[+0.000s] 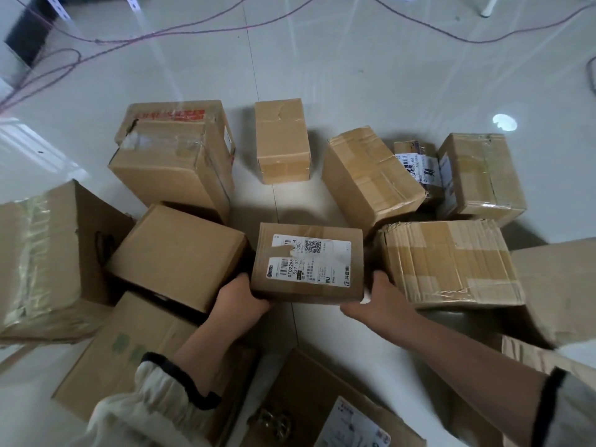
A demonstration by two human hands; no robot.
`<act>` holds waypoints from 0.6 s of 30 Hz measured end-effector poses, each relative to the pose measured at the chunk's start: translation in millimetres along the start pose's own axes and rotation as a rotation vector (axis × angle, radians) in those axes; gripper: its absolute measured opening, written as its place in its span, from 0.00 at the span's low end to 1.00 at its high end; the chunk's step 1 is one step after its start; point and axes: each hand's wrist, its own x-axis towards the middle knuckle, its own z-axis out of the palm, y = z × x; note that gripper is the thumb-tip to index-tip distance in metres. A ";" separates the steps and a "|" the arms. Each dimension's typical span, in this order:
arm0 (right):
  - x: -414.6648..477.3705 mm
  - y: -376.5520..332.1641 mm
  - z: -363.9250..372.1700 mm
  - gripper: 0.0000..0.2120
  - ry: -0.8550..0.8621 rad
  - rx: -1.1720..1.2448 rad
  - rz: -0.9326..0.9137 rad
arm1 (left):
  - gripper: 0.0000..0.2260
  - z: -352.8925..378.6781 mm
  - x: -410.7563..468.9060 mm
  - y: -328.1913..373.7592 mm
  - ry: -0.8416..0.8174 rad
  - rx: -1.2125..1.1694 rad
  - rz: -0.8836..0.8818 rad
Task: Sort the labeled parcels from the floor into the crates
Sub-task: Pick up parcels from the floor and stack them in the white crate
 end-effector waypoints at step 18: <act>7.3 -13.1 7.8 0.14 -0.081 -0.163 -0.057 | 0.15 -13.5 -14.5 23.6 -0.065 -0.352 -0.037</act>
